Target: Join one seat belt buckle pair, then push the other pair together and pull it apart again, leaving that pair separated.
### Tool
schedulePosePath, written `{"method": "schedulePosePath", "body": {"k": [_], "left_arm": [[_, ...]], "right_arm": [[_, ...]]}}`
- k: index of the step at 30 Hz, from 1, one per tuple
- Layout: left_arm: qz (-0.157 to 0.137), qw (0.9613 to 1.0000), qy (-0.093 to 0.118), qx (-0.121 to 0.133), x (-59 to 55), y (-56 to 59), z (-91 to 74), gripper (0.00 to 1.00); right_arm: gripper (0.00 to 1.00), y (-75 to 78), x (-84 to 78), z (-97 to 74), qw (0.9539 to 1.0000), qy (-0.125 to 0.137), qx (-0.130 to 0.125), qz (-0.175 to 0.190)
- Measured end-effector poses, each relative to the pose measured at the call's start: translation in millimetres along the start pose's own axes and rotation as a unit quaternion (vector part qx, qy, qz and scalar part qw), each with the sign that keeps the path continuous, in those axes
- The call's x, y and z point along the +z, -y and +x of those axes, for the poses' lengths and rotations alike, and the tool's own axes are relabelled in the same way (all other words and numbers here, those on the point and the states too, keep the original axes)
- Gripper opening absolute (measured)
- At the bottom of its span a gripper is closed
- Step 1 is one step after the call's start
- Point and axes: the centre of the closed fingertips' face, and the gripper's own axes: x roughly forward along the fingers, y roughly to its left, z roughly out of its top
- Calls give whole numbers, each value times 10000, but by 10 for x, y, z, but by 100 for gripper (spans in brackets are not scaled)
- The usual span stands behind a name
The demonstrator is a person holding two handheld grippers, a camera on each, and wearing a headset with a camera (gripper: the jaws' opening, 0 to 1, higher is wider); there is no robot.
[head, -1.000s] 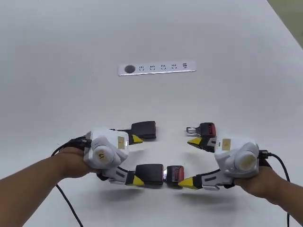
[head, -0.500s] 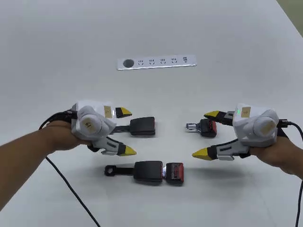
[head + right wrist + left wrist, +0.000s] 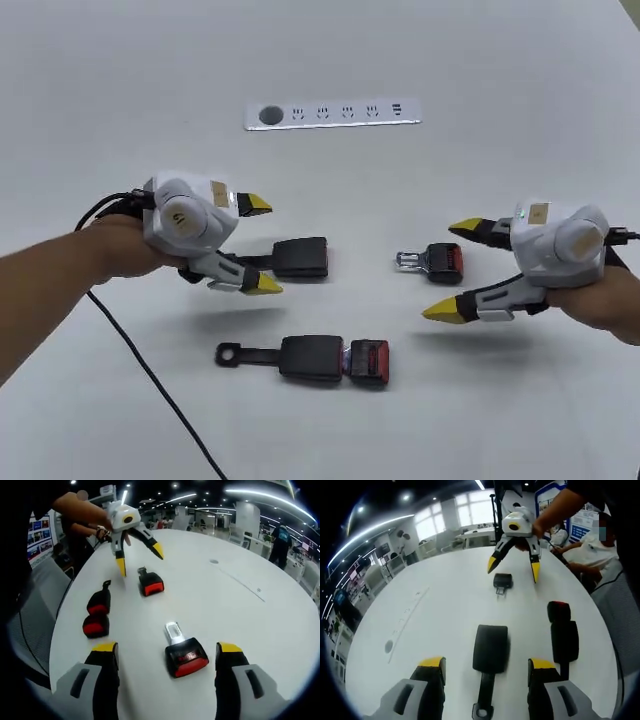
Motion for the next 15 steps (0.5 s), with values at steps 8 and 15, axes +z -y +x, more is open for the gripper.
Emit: {"method": "schedulePosePath", "body": {"k": [8,15], "left_arm": [[-49,9998,-57,-189,-38,-19,214,66],[-89,9995,-101,-295,-88,-21,316,61]], "right_arm": [[78,110,-72,7,9998,-175,100,52],[67,78,-149,55,9987,-360,360,-20]]}}
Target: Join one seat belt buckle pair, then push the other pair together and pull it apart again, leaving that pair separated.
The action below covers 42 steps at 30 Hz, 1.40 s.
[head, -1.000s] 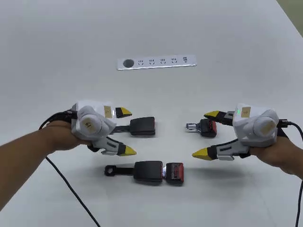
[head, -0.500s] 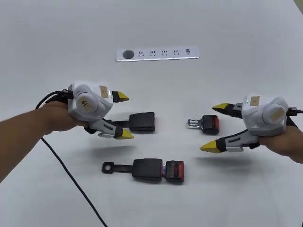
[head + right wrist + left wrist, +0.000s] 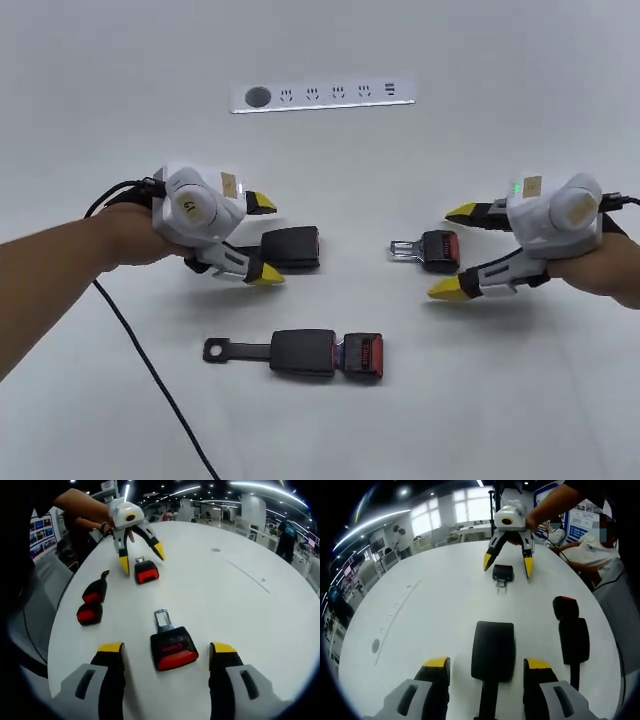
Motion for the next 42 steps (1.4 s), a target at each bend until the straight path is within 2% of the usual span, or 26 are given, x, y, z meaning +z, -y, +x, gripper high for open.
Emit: {"method": "schedulePosePath", "body": {"k": [2,4,5,6,10,13,15,17,19,24,35,42], "left_arm": [[-6,10000,-38,-41,-22,24,27,60],[105,9994,-319,-39,-131,12,0,59],[10,9999,-104,-47,-68,-23,54,58],[-21,9999,-130,14,-85,-67,90,57],[3,9997,-136,-211,-103,-15,143,49],[213,9991,-181,-318,-64,32,163,46],[151,9990,-148,-382,-36,57,199,41],[51,9992,-116,-366,-6,49,212,39],[79,9991,-124,-389,13,47,214,38],[75,9990,-178,-410,49,42,191,35],[47,9989,-194,-419,36,92,108,34],[-27,9988,-261,-415,9,102,96,34]], "right_arm": [[70,-4,-8,14,10000,-41,70,-21],[72,-5,-16,26,9999,-55,128,-41],[69,20,-28,25,9998,-90,100,-149],[67,31,-36,36,9997,-94,109,-176],[62,44,-53,40,9993,-132,186,-283],[54,66,-73,33,9989,-188,136,-408],[50,67,-72,35,9991,-183,111,-356],[44,85,-75,53,9986,-268,50,-464],[36,102,-90,60,9980,-341,24,-535],[35,97,-121,72,9975,-384,47,-597],[35,129,-126,68,9979,-393,103,-501],[34,52,3,159,9975,-332,168,-607]]}}
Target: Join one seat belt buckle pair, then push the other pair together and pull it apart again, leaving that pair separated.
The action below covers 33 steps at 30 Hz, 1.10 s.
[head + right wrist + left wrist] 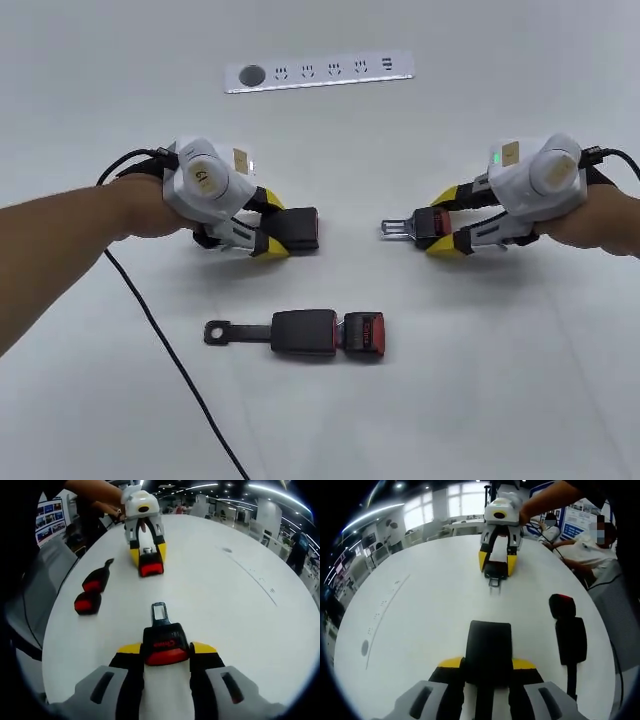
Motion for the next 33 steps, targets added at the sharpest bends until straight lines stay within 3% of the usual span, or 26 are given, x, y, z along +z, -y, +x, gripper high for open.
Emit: {"method": "schedulePosePath", "body": {"k": [14,22,33], "left_arm": [[-18,10000,-67,-5,-19,17,-7,34],[-23,10000,-78,-3,48,79,-31,34],[-10,9999,-135,-18,36,39,-21,34]], "right_arm": [[34,-18,256,214,9998,122,153,-98],[34,-52,431,419,9995,227,170,-142],[34,-100,588,527,9988,322,293,-216]]}}
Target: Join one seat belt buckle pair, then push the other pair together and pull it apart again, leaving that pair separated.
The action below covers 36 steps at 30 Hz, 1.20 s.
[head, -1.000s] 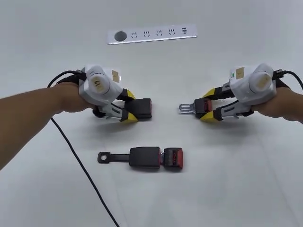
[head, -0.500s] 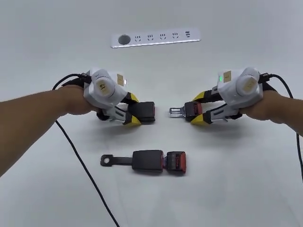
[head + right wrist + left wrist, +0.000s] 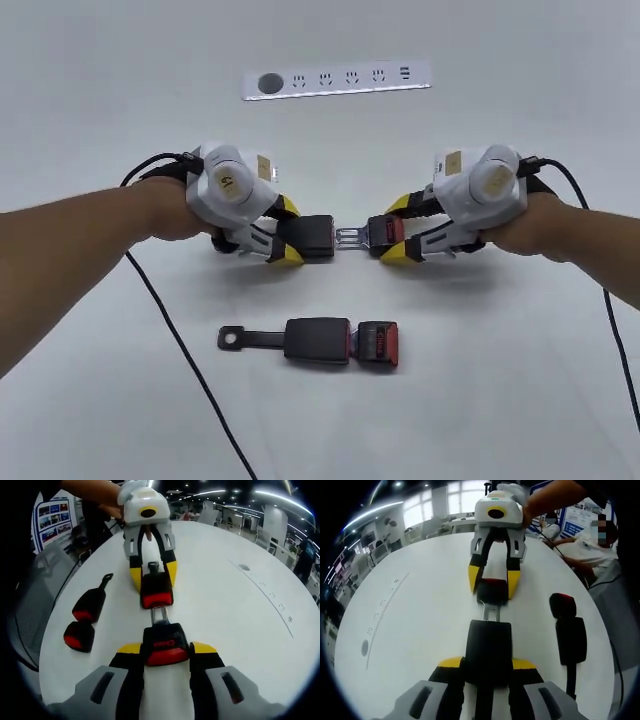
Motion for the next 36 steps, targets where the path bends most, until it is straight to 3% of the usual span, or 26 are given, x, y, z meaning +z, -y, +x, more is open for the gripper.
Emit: {"method": "schedulePosePath", "body": {"k": [8,20,29,36], "left_arm": [[27,10000,-10,2,1,-22,16,34],[65,10000,11,-46,8,1,6,34],[148,9998,15,-111,-5,-10,19,33],[105,9999,27,-100,-13,-2,13,33]], "right_arm": [[34,-15,118,97,10000,91,24,14],[34,-14,117,103,10000,43,1,24],[34,-74,225,188,9999,87,-17,99],[34,-25,213,152,9997,81,-53,209]]}}
